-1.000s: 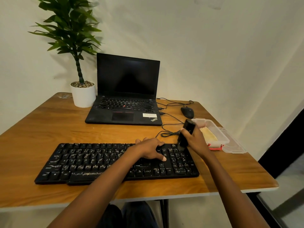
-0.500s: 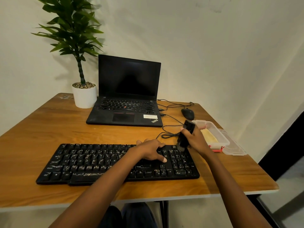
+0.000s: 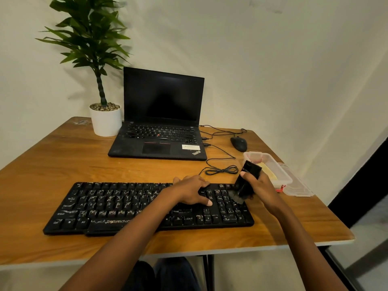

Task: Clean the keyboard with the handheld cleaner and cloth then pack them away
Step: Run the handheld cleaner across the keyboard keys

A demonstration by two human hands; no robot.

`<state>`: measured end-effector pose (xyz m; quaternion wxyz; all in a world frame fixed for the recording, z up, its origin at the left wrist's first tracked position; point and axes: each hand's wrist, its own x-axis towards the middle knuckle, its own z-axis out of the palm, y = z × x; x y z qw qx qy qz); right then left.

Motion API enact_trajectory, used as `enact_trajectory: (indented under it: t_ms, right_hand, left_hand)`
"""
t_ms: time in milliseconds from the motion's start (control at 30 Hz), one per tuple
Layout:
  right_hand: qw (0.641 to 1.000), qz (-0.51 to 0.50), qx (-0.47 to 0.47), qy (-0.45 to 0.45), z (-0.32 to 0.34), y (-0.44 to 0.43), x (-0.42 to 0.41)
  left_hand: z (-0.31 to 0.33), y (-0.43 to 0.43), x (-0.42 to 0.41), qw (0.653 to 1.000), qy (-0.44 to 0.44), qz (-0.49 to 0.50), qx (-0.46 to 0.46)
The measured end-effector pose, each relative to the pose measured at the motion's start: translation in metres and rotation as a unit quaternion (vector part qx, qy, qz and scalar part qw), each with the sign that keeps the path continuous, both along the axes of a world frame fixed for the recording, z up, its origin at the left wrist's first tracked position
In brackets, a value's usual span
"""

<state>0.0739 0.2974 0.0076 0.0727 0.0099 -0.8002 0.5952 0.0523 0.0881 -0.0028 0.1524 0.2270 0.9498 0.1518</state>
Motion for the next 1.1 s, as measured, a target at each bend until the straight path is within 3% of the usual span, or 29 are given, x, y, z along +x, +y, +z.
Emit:
enact_trajectory:
  t_ms: [167, 300, 433, 533, 667, 800, 933, 1100]
  right_hand:
    - [0.997, -0.036, 0.005, 0.061, 0.009, 0.006, 0.005]
    - [0.992, -0.031, 0.098, 0.066, 0.007, 0.003, 0.003]
    - [0.985, -0.004, 0.152, 0.076, 0.007, -0.007, 0.004]
    - [0.974, -0.066, 0.175, 0.131, 0.009, -0.004, 0.002]
    - [0.98, -0.013, 0.183, 0.072, 0.009, -0.009, -0.001]
    - [0.977, -0.06, 0.172, 0.111, 0.012, -0.013, -0.009]
    - [0.977, -0.013, 0.208, 0.053, 0.013, -0.016, -0.009]
    - [0.979, -0.069, 0.174, 0.076, 0.018, -0.008, -0.002]
  left_hand:
    - [-0.002, -0.006, 0.018, 0.999, 0.035, -0.025, 0.008]
    - [-0.003, -0.004, 0.027, 0.994, 0.062, -0.06, -0.069]
    - [-0.006, 0.0, 0.024, 0.993, 0.062, -0.052, -0.082]
    - [-0.006, 0.001, 0.024, 0.993, 0.054, -0.054, -0.087]
    - [-0.002, 0.001, 0.023, 0.993, 0.059, -0.056, -0.088]
    - [-0.001, 0.003, 0.021, 0.992, 0.062, -0.059, -0.088]
    - [0.001, 0.002, 0.023, 0.994, 0.059, -0.061, -0.071]
    - [0.002, 0.0, 0.023, 0.994, 0.061, -0.067, -0.066]
